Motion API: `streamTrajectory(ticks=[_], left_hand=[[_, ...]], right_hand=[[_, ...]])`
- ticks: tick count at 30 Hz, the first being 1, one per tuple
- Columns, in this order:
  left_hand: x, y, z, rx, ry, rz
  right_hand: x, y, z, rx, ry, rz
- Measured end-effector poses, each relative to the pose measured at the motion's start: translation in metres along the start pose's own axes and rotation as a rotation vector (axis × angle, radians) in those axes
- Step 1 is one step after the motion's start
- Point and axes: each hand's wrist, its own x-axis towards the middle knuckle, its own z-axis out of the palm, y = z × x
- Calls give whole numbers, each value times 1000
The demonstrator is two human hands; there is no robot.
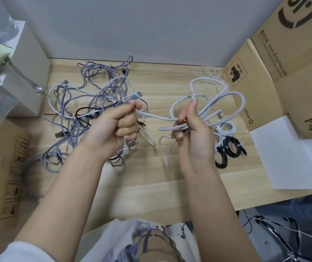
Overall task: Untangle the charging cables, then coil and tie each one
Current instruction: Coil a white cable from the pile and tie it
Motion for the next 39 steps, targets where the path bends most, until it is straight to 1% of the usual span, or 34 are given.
streamTrajectory(ticks=[3, 5, 7, 9, 11, 12, 15, 16, 18, 20, 23, 24, 25, 27, 30, 31, 32, 34, 39], left_hand=[[11, -4, -9, 280, 188, 45], [20, -7, -17, 441, 353, 109], [29, -6, -26, 501, 513, 173], [36, -1, -36, 488, 663, 213], [42, 6, -46, 500, 774, 242], [45, 8, -50, 519, 803, 259], [51, 17, -47, 607, 806, 331], [51, 20, -42, 645, 769, 359], [49, 24, -32, 715, 622, 377], [45, 23, -24, 800, 437, 310], [44, 15, -23, 939, 192, 111], [45, 10, -25, 964, 154, 59], [48, 6, -29, 1001, 154, 38], [51, 2, -38, 1147, 252, 81], [54, 2, -52, 1478, 528, 144], [54, 3, -55, 1509, 604, 161], [55, 5, -59, 1489, 652, 173], [57, 8, -62, 1411, 701, 176], [59, 24, -60, 1446, 837, 234]], right_hand=[[-4, -5, -1, -73, 1, -28], [-7, -7, 1, -71, -26, -45], [-8, -8, 2, -41, -57, -37], [-9, -9, 0, -51, -80, -12], [-10, -8, 0, -87, -93, 3], [-10, -8, 0, -108, -92, 7], [-8, -6, 0, -183, -97, 18], [-7, -5, 0, -197, -100, 22], [-3, -3, 2, -179, -102, 23], [-1, 1, 4, -121, -114, 36], [2, 6, 5, -58, -139, 60], [3, 6, 4, -34, -155, 66], [3, 5, 3, -4, -178, 70], [3, -1, 0, 43, -238, 77], [-1, -13, -4, 36, -297, 99], [-3, -16, -5, 7, -310, 102], [-5, -18, -6, -26, -320, 104], [-8, -23, -6, -70, -337, 108], [-11, -39, -12, -26, -329, 99]])
